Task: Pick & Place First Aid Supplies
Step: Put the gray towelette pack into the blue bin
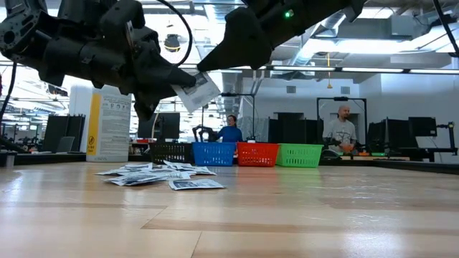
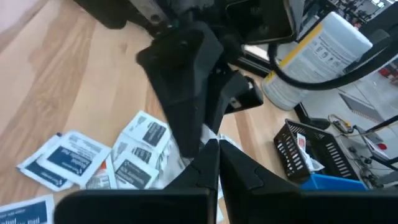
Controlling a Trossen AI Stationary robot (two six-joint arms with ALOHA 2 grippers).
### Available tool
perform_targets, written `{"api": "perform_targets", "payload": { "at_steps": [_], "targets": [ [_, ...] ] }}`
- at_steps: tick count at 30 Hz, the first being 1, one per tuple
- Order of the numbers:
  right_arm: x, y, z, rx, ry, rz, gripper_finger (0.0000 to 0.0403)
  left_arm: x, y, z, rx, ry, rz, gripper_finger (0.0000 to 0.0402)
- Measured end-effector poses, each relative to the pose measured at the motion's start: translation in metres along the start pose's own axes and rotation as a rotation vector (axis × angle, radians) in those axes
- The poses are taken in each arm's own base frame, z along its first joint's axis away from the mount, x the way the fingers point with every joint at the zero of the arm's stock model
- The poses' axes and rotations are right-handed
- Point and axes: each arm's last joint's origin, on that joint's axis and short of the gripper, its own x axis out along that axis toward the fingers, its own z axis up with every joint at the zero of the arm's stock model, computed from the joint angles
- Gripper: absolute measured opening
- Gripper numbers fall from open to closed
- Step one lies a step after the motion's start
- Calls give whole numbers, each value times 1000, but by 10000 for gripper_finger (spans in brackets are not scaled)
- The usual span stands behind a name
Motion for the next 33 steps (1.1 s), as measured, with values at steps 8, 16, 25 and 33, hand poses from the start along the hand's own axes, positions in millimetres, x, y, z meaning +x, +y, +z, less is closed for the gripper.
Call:
{"api": "perform_targets", "payload": {
  "at_steps": [8, 16, 25, 33],
  "targets": [
    [-1, 2, -10, -70, 101, -8, 87, 1, 9, 4, 26, -40, 98, 10],
    [-2, 1, -35, -1, 309, -29, 171, 2, 35, 16, 42, -106, 266, 9],
    [2, 2, -84, 58, 273, -16, 172, 3, 88, 53, 55, -166, 371, 9],
    [4, -14, -118, 118, 251, -60, 158, 17, 127, 105, 178, -129, 501, 10]
  ]
}}
